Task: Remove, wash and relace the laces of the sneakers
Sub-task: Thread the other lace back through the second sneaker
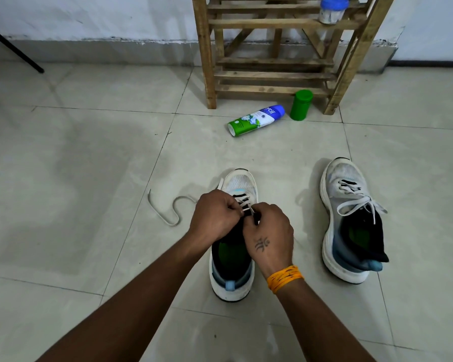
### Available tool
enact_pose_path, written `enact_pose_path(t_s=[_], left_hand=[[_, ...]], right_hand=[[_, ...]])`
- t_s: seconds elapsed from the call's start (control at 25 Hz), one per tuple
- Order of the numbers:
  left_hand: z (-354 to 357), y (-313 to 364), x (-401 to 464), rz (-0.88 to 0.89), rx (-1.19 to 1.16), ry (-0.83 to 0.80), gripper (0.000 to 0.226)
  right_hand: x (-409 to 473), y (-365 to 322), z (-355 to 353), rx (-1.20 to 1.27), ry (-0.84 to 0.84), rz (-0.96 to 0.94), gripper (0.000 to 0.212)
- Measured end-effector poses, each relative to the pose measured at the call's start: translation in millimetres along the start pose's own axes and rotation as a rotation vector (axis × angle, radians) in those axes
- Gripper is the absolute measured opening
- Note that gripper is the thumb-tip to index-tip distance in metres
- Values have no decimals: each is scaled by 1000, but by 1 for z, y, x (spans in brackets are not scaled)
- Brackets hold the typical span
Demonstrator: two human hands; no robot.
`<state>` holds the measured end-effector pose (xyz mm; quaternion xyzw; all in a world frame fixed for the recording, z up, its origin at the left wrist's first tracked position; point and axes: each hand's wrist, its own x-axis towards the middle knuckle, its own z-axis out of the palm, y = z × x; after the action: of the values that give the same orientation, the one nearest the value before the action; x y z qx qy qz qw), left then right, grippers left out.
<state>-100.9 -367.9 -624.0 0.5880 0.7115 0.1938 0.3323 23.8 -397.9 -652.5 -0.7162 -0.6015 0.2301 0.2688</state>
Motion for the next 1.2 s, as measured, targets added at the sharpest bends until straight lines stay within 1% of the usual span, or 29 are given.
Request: enact_pose_path(t_s=[0.12,0.28,0.4,0.56,0.64,0.72,0.76,0.8,0.84,0.92,0.96,1.04,1.08,1.12,1.16,1.2], left_hand=[[3,-1,2,-92,-103,-51,17],[4,-5,7,-229,-324,-33,9],[0,-2,8,-313,-484,-106,5],[-3,4,11,-350,-514,-165,12],[1,2,13,-305,-481,-148,12],[8,-4,14,-190,-385,-106,11],[11,-6,13,-123,-327,-89,9],[14,-8,12,-66,-249,-70,10],[16,-10,12,-19,-163,-50,12],[17,-12,9,71,-28,1,12],[17,-13,6,130,15,34,12],[16,-20,-4,271,196,144,23],[18,-25,-9,322,300,204,31],[21,-30,-14,345,350,256,34],[22,-33,-19,327,328,287,32],[23,-36,-23,286,258,306,26]], right_hand=[[-4,4,1,76,43,-23,10],[-3,5,4,97,63,-58,11],[-4,8,7,143,80,-53,12],[-6,7,8,177,68,-59,14],[-6,9,7,309,25,18,19],[-1,11,3,563,-51,173,22],[5,13,3,664,-88,226,21],[12,18,2,702,-126,247,16],[18,21,-1,708,-172,250,12],[30,26,-4,687,-230,232,13],[34,27,-6,689,-230,239,13],[42,33,-8,749,-186,306,14],[46,38,-10,788,-152,364,15],[50,45,-9,776,-104,422,16],[54,54,-8,664,-68,439,18],[56,65,-8,443,-67,403,21]])
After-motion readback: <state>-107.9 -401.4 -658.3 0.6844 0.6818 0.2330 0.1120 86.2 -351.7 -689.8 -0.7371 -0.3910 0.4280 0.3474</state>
